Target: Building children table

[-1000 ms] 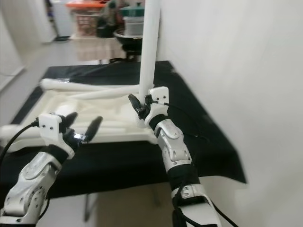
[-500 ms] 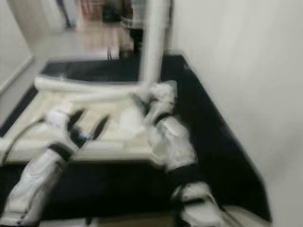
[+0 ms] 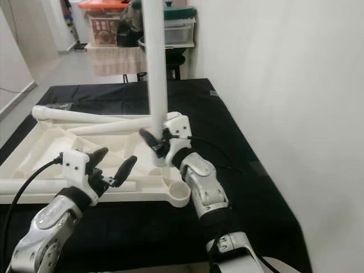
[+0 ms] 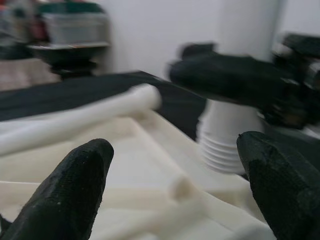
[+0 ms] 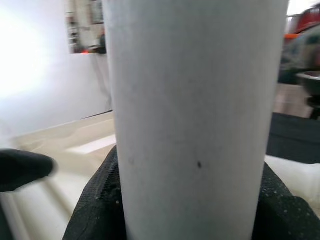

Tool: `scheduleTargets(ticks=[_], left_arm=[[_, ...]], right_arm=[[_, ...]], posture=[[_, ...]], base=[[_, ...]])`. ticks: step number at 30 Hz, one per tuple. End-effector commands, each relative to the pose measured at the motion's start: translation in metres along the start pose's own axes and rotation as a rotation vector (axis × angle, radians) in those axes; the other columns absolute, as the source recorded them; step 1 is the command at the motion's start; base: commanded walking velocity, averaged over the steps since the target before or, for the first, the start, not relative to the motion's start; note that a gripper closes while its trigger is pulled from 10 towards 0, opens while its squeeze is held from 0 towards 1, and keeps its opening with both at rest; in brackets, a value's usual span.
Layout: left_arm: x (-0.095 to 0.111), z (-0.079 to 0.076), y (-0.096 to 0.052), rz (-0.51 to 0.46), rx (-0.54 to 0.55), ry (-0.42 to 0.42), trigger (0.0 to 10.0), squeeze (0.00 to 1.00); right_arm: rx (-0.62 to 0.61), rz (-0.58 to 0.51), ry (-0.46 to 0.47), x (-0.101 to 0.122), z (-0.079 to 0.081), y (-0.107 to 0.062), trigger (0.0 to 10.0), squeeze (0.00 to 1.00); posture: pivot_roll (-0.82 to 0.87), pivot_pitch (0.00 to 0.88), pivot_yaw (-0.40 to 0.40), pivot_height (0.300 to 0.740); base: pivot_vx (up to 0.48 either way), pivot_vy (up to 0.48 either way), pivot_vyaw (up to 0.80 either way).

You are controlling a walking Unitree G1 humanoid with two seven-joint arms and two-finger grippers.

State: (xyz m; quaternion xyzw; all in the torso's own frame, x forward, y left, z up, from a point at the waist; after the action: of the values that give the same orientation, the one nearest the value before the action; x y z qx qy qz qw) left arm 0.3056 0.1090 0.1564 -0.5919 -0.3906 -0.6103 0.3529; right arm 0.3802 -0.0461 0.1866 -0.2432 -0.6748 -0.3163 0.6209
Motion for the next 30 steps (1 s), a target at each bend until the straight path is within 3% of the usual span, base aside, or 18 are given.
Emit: scheduleTargets(ticks=[1, 4, 6, 11, 12, 16, 17, 20, 22, 26, 30], left_arm=[[-0.007, -0.016, -0.003, 0.04, -0.085, -0.005, 10.0, 0.0], [-0.015, -0.032, -0.012, 0.08, -0.16, -0.009, 10.0, 0.0], [-0.015, -0.032, -0.012, 0.08, -0.16, -0.009, 10.0, 0.0], [-0.027, -0.044, -0.028, 0.14, -0.224, 0.021, 10.0, 0.0], [-0.032, -0.053, -0.042, 0.181, -0.276, 0.029, 10.0, 0.0], [-0.036, -0.063, -0.054, 0.212, -0.327, 0.038, 10.0, 0.0], [-0.03, -0.068, -0.063, 0.201, -0.341, 0.035, 0.0, 0.0], [-0.028, -0.069, -0.066, 0.196, -0.341, 0.034, 0.0, 0.0], [-0.021, -0.067, -0.073, 0.189, -0.32, 0.059, 0.0, 0.0], [-0.019, -0.065, -0.075, 0.187, -0.307, 0.07, 0.0, 0.0], [-0.011, -0.058, -0.083, 0.182, -0.258, 0.113, 0.0, 0.0]], right_arm=[[0.06, 0.009, 0.032, -0.001, 0.004, -0.006, 10.0, 0.0], [0.148, 0.009, 0.061, -0.002, 0.011, -0.015, 10.0, 0.0], [0.148, 0.009, 0.061, -0.002, 0.011, -0.015, 10.0, 0.0], [0.3, 0.03, 0.13, -0.007, 0.024, -0.031, 10.0, 0.0], [0.409, 0.037, 0.168, -0.009, 0.036, -0.043, 10.0, 0.0], [0.444, 0.028, 0.202, -0.011, 0.037, -0.047, 10.0, 0.0], [0.457, 0.009, 0.225, -0.008, 0.033, -0.048, 10.0, 0.0], [0.463, 0.003, 0.227, -0.007, 0.033, -0.049, 10.0, 0.0], [0.454, -0.004, 0.214, -0.004, 0.026, -0.05, 10.0, 0.0], [0.445, -0.005, 0.208, -0.004, 0.022, -0.049, 10.0, 0.0], [0.45, 0.01, 0.165, -0.001, 0.01, -0.053, 10.0, 0.0]], posture=[[0.02, 0.0, 0.0, 0.74], [0.02, 0.0, -0.002, 0.74], [0.02, 0.0, -0.002, 0.74], [0.04, 0.0, -0.008, 0.74], [0.04, 0.0, -0.008, 0.74], [0.05, 0.0, -0.007, 0.74], [0.07, 0.04, -0.004, 0.74], [0.07, 0.047, -0.004, 0.74], [0.08, 0.104, 0.002, 0.74], [0.08, 0.104, 0.002, 0.74], [0.1, 0.179, 0.015, 0.74]], base=[[0.0, 0.0, 0.0], [0.0, 0.0, 0.0], [0.0, 0.0, 0.0], [0.0, 0.0, 0.0], [0.0, 0.0, 0.0], [0.0, 0.0, 0.0], [0.0, 0.0, 0.0], [0.0, 0.0, 0.0], [0.0, 0.0, 0.0], [0.0, 0.0, 0.0], [0.0, 0.0, 0.0]])
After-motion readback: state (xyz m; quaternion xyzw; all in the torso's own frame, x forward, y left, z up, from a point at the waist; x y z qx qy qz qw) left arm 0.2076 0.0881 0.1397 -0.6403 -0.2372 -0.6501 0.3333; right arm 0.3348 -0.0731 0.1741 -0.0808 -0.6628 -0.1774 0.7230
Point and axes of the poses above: a point about 5 cm out from each wrist's last joint towards the gripper, its own y axis pointing out of the wrist towards the gripper, its own x axis along the axis of the wrist's last joint, z = x × y, the point moved 5 cm from there along y, pointing out of the wrist towards the gripper, and after that the axes turned 2 degrees about y, right-handed, at the moved point
